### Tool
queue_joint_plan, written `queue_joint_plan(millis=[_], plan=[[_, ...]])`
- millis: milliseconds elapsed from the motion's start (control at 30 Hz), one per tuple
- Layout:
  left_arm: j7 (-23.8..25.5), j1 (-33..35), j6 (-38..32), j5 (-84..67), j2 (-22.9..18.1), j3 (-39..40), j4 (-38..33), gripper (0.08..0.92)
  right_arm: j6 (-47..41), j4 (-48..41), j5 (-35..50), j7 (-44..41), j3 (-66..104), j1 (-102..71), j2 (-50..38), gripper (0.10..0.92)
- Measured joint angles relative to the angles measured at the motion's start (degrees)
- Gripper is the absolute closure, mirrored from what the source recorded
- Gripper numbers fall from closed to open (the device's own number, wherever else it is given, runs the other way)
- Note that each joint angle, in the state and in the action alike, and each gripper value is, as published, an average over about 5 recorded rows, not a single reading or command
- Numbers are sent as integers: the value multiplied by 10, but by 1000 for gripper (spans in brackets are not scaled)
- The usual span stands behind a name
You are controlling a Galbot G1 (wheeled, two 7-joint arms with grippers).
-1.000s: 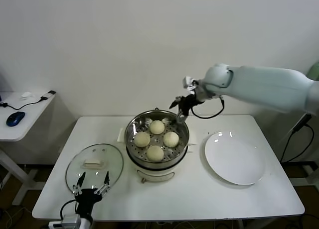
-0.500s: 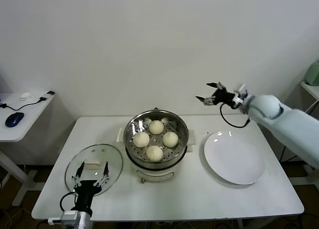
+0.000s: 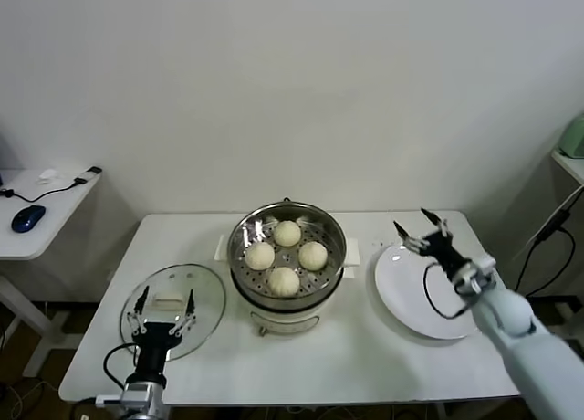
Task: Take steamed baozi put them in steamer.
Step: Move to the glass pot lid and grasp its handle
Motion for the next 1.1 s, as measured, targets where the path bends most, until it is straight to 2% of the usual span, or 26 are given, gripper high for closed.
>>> queue_joint_plan(millis=[267,533,767,1100], plan=[[-61,-2,-17,162,14,-10,36,177,89,5,-35,3,113,-159,98,203],[-111,-6,6,403,32,-18,96,177,116,17,-85,15,162,-217,170,203],[-133,-33,32,540,40,-22,154,177,118,28,-113,22,183,-243,209,203],[-150,-88,55,635,49,-14,227,177,117,42,-137,30,207,-266,240,203]])
